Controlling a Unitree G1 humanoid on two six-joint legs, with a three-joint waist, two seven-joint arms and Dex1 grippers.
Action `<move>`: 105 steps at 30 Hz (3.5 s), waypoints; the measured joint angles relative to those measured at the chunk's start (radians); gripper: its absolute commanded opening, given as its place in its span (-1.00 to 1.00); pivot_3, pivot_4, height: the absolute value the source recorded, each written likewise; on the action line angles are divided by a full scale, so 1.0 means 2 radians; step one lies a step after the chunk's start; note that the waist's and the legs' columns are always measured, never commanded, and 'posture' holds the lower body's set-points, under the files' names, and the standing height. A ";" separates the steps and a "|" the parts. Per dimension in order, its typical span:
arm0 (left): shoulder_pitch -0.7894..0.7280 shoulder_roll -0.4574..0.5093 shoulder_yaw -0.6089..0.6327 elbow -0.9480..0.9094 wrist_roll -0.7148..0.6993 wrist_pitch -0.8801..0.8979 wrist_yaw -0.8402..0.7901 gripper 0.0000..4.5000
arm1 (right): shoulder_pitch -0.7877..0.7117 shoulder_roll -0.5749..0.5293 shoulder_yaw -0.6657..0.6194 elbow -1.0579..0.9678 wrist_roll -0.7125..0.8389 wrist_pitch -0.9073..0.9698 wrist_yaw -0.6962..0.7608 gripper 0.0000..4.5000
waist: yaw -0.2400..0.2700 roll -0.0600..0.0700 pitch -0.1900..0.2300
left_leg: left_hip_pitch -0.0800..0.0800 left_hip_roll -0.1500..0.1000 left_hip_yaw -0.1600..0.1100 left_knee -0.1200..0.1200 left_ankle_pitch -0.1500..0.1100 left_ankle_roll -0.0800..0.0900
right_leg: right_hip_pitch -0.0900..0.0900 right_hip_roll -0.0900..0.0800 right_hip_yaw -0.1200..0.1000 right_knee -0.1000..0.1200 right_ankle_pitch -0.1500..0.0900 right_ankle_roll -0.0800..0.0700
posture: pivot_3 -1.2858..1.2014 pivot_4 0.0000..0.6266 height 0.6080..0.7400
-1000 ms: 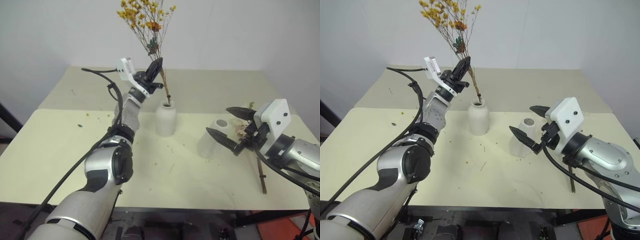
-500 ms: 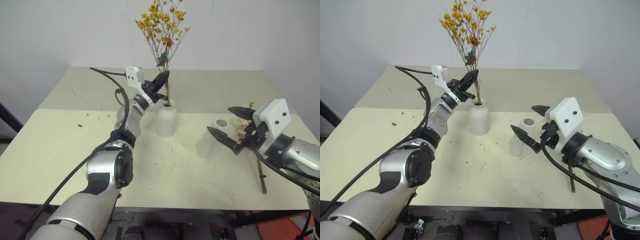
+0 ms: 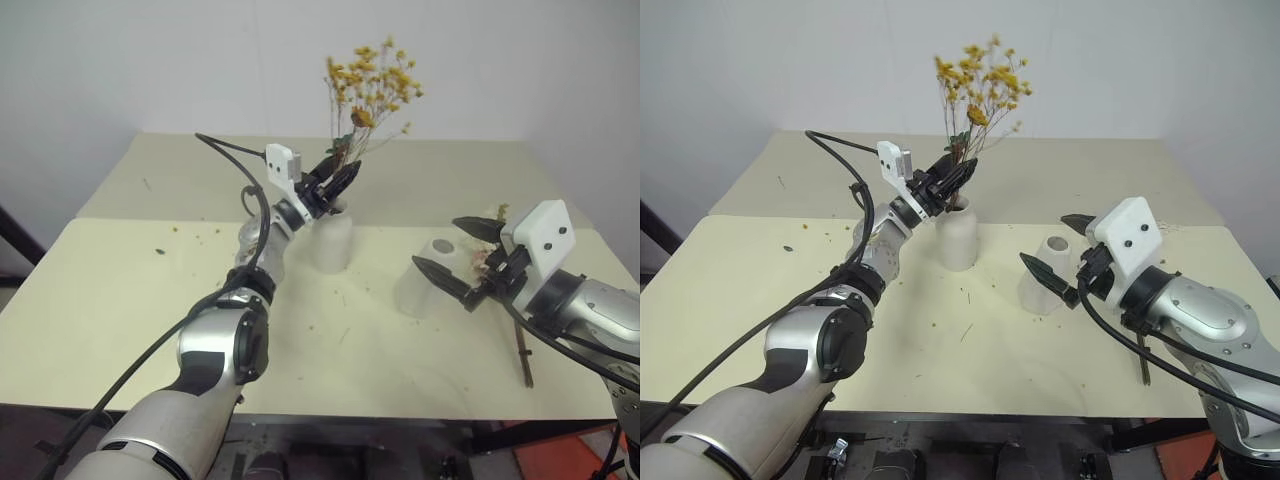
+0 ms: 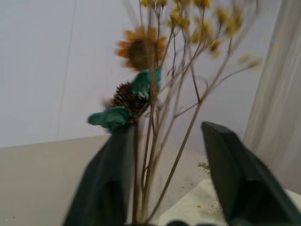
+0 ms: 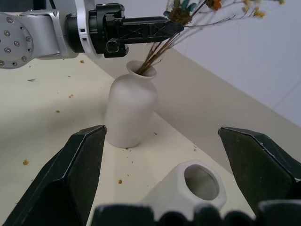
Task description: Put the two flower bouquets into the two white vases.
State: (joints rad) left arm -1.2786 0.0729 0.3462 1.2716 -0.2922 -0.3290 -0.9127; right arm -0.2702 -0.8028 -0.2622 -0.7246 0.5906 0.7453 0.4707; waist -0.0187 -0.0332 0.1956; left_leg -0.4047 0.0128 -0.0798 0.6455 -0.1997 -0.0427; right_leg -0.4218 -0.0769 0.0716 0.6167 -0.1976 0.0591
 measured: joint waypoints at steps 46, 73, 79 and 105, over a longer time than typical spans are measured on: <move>0.231 0.259 -0.139 -0.598 -0.173 0.380 -0.269 0.99 | 0.059 -0.081 -0.119 0.059 0.000 0.073 0.028 1.00 | -0.003 0.001 -0.001 | 0.004 0.001 0.000 0.001 0.000 0.000 | 0.002 0.000 0.000 0.004 -0.004 0.003 | 0.03 -0.52 1.00; 0.230 0.114 -0.289 -0.518 0.008 0.240 -0.163 1.00 | -0.216 -0.099 0.179 0.532 -0.138 0.155 0.124 0.82 | -0.013 0.001 -0.001 | 0.002 0.000 0.001 0.002 0.000 0.001 | 0.000 0.000 0.002 0.004 -0.003 0.002 | 0.03 -0.52 1.00; 0.233 0.115 -0.289 -0.520 0.007 0.239 -0.159 1.00 | -0.230 -0.089 0.184 0.553 -0.148 0.171 0.139 -0.08 | -0.013 0.002 -0.001 | 0.002 0.000 0.001 0.002 0.000 0.001 | 0.000 0.000 0.002 0.005 -0.004 0.002 | 0.03 -0.52 1.00; 0.232 0.132 -0.267 -0.503 0.007 0.218 -0.154 1.00 | -0.193 -0.019 -0.034 0.396 -0.178 0.094 -0.035 -0.94 | -0.016 0.002 -0.001 | 0.002 0.000 0.001 0.002 0.000 0.001 | 0.000 0.000 0.002 0.005 -0.004 0.003 | 0.03 -0.52 1.00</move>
State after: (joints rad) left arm -0.8142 0.3369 -0.1882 0.2650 -0.2774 0.1072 -1.2198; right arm -0.6562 -0.8400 -0.3304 0.0671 0.2354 0.9329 0.4013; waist -0.0499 -0.0288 0.1932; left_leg -0.4014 0.0131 -0.0785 0.6494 -0.1995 -0.0399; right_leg -0.4226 -0.0763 0.0750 0.6262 -0.2052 0.0652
